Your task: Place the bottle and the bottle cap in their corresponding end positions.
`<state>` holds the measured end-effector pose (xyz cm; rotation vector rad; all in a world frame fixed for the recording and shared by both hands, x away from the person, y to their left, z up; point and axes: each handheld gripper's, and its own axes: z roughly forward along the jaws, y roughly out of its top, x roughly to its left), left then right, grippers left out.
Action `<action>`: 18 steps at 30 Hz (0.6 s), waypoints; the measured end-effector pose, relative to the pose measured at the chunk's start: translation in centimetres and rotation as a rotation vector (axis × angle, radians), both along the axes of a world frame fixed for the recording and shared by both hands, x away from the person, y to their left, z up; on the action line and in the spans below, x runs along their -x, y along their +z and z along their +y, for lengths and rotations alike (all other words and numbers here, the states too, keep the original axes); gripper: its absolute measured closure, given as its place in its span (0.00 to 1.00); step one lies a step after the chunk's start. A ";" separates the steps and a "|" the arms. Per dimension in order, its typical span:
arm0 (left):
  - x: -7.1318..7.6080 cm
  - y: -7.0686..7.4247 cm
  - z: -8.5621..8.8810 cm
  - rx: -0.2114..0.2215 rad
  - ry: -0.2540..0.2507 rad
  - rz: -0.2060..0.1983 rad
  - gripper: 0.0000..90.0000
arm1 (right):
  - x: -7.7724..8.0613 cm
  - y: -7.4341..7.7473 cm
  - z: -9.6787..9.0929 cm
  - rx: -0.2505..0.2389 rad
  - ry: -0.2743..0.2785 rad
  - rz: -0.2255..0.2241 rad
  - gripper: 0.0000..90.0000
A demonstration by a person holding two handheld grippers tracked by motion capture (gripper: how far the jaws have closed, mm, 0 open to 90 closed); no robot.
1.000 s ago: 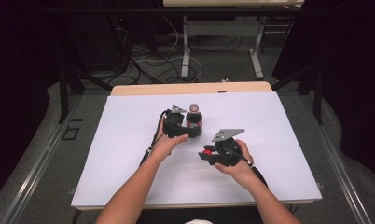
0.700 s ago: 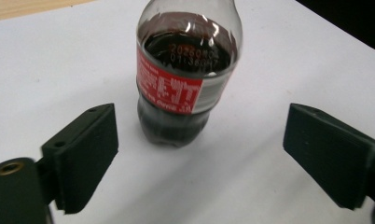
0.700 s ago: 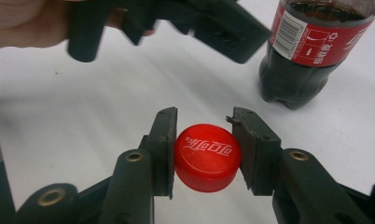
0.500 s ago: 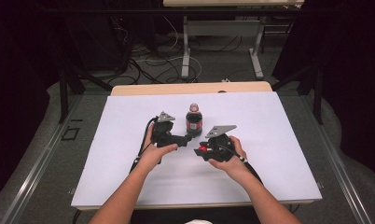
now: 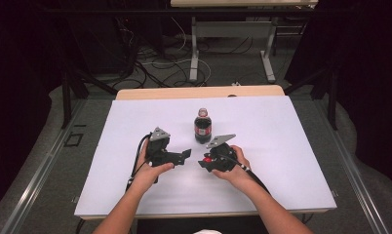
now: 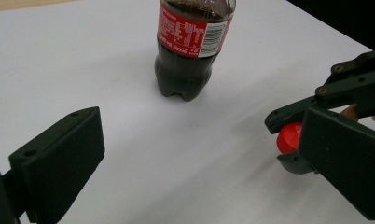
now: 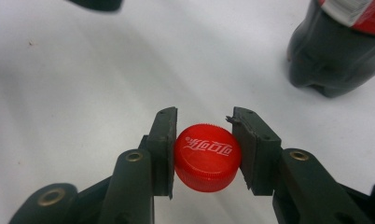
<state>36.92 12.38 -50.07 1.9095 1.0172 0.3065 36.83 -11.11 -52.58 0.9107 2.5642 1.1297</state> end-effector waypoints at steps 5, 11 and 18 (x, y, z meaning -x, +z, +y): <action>0.3 0.2 0.7 0.022 0.017 -0.013 0.01 | 0.2 -1.4 0.5 0.013 0.004 0.023 0.68; 0.2 0.0 1.2 0.041 0.029 0.012 0.01 | 0.5 -2.3 0.7 0.036 0.004 0.035 0.68; 0.1 -0.1 1.4 0.044 0.044 0.009 0.01 | 0.3 -2.9 0.7 0.046 0.008 0.023 0.67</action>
